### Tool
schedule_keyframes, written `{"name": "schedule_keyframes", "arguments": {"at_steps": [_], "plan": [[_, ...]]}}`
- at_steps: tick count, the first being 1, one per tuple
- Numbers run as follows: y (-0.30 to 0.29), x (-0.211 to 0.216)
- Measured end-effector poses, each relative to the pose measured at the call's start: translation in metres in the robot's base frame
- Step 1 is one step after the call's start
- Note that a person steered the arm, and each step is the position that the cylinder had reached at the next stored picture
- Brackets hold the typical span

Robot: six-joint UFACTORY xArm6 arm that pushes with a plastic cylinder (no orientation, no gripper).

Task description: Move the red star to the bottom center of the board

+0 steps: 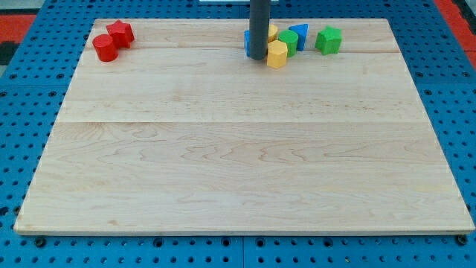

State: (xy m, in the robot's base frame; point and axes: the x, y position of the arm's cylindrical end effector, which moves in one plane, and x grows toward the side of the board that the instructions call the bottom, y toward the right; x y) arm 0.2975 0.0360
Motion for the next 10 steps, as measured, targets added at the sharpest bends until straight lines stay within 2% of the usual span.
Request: {"name": "schedule_keyframes", "arguments": {"at_steps": [1, 2, 3, 4, 5, 10], "plan": [[-0.016, 0.023], [-0.096, 0.041], [-0.11, -0.003], [-0.098, -0.09], [-0.099, -0.105], [-0.154, -0.106]]}}
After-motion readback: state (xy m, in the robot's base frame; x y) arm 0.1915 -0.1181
